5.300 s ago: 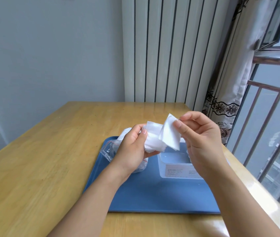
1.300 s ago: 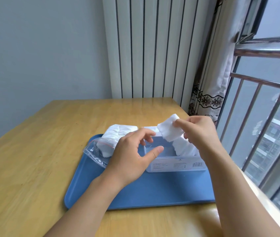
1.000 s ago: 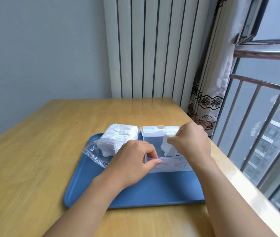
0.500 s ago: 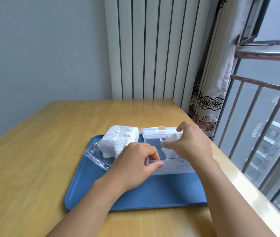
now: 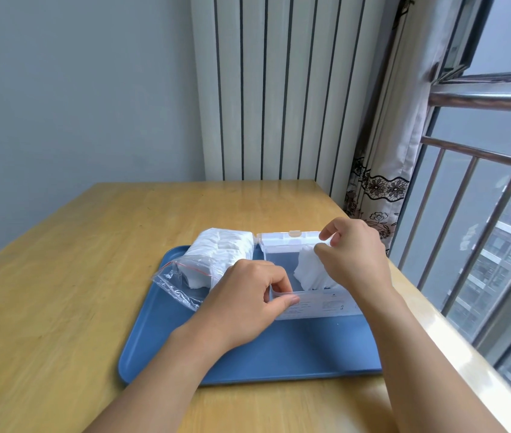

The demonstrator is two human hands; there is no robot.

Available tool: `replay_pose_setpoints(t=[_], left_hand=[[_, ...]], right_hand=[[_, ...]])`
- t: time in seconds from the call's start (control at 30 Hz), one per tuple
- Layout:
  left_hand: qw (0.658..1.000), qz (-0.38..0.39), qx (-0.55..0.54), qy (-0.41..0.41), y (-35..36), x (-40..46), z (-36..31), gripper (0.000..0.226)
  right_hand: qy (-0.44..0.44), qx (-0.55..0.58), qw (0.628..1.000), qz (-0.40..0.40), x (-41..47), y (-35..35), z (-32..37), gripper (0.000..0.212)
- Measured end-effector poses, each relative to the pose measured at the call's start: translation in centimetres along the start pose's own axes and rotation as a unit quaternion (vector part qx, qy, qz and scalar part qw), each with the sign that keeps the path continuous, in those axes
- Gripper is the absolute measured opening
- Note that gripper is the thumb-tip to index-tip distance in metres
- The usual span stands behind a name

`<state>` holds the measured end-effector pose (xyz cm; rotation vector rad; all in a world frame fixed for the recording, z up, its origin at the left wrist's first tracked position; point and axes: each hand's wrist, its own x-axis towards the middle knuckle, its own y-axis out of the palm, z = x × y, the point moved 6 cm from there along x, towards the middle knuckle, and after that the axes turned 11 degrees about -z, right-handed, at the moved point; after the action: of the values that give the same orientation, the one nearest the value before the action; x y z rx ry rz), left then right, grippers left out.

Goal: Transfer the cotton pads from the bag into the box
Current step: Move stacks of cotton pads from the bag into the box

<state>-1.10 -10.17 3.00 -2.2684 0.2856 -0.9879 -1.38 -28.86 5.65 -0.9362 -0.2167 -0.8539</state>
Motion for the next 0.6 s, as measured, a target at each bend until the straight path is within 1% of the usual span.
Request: replay_pose_setpoints(t=[0.07,0.13,0.2,0.23,0.27,0.33,0.37,0.4,0.43,0.47,0.5,0.57,0.6], left_hand=[[1.000,0.001,-0.001,-0.001,0.0,0.0,0.0,0.017],[1.000,0.004,0.000,-0.001,0.1,0.0,0.0,0.018],[1.000,0.003,0.001,0.001,0.0,0.0,0.0,0.018],[1.000,0.001,0.001,0.000,0.0,0.0,0.0,0.018],[1.000,0.000,0.000,-0.001,0.0,0.0,0.0,0.019],[1.000,-0.003,-0.004,-0.001,-0.1,0.0,-0.1,0.019],[1.000,-0.003,-0.006,-0.001,-0.1,0.0,-0.1,0.019],[1.000,-0.003,-0.007,0.000,-0.1,0.0,-0.1,0.020],[1.000,-0.002,-0.009,0.000,0.0,-0.1,-0.1,0.021],[1.000,-0.003,-0.010,0.000,0.0,0.0,-0.1,0.022],[1.000,-0.005,-0.010,-0.001,0.0,0.0,0.0,0.023],[1.000,-0.003,-0.010,0.005,0.1,0.0,0.0,0.022],[1.000,0.000,-0.010,0.012,0.1,-0.1,-0.2,0.020]], right_hand=[[0.007,0.011,1.000,-0.005,0.1,0.0,-0.2,0.017],[0.011,0.031,0.999,-0.030,0.3,-0.3,0.0,0.021],[-0.014,0.067,0.996,-0.064,0.2,-1.2,0.9,0.026],[-0.034,0.103,0.993,-0.057,0.0,-1.4,1.6,0.028],[-0.042,0.152,0.987,-0.016,-0.2,-1.1,2.2,0.030],[-0.009,0.230,0.961,0.151,-1.7,0.8,3.3,0.031],[0.005,0.225,0.946,0.233,-2.6,2.0,3.5,0.029],[-0.003,0.183,0.939,0.290,-3.4,2.9,3.5,0.028],[-0.023,0.128,0.940,0.317,-3.8,3.5,3.3,0.029],[-0.042,0.079,0.944,0.316,-3.8,3.8,3.1,0.031],[-0.048,0.051,0.952,0.300,-3.6,3.8,3.0,0.033],[-0.040,0.038,0.962,0.266,-2.9,3.7,2.6,0.033],[-0.038,0.036,0.963,0.266,-2.8,3.8,2.4,0.032]])
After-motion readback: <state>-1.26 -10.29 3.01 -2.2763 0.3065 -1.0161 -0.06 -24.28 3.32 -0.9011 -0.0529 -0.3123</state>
